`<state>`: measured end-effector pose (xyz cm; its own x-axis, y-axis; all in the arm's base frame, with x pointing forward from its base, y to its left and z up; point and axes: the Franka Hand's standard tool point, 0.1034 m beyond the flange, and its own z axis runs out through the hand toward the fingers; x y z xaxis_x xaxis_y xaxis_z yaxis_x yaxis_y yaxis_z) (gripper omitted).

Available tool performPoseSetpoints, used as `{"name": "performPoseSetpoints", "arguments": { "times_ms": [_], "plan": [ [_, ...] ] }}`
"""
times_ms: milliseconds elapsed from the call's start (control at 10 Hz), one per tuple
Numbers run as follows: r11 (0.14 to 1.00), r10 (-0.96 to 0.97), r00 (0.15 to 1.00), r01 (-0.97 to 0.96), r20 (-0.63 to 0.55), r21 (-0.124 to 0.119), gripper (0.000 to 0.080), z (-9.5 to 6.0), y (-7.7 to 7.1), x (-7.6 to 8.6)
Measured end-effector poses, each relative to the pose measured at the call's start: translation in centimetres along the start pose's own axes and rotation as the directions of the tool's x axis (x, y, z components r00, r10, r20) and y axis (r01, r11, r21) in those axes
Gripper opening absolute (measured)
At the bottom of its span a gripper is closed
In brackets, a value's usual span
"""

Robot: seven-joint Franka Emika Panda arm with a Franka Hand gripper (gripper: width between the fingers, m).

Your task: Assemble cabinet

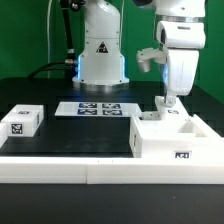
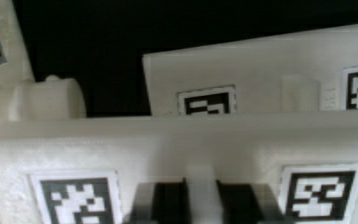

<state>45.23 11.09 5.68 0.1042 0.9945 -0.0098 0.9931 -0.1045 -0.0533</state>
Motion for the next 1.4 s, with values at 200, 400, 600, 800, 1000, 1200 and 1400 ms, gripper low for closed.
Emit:
{"name": "performPoseSetpoints", "arguments": {
  "times_ms": [200,400,600,800,1000,1200,1400],
  "plan": [
    [0.999,-0.043,0.999,0.043,-0.008,-0.013,0.007,0.1,-0.2,-0.2],
    [0.998,-0.059,0.998,0.059,-0.008,-0.022,0.007,-0.4,0.1,-0.9],
    [0.998,-0.051,0.999,0.051,-0.006,-0.022,0.007,-0.5,0.0,-1.0],
    [0.999,-0.05,0.999,0.05,-0.006,-0.019,0.007,-0.4,0.0,-1.1],
    [0.998,-0.052,0.999,0.051,-0.006,-0.019,0.007,-0.3,0.0,-1.0],
    [0.998,-0.064,0.998,0.063,-0.008,-0.023,0.007,-0.6,0.0,0.1],
    [0.998,-0.063,0.998,0.063,-0.002,-0.009,0.007,-0.7,0.1,0.2]
  ]
}}
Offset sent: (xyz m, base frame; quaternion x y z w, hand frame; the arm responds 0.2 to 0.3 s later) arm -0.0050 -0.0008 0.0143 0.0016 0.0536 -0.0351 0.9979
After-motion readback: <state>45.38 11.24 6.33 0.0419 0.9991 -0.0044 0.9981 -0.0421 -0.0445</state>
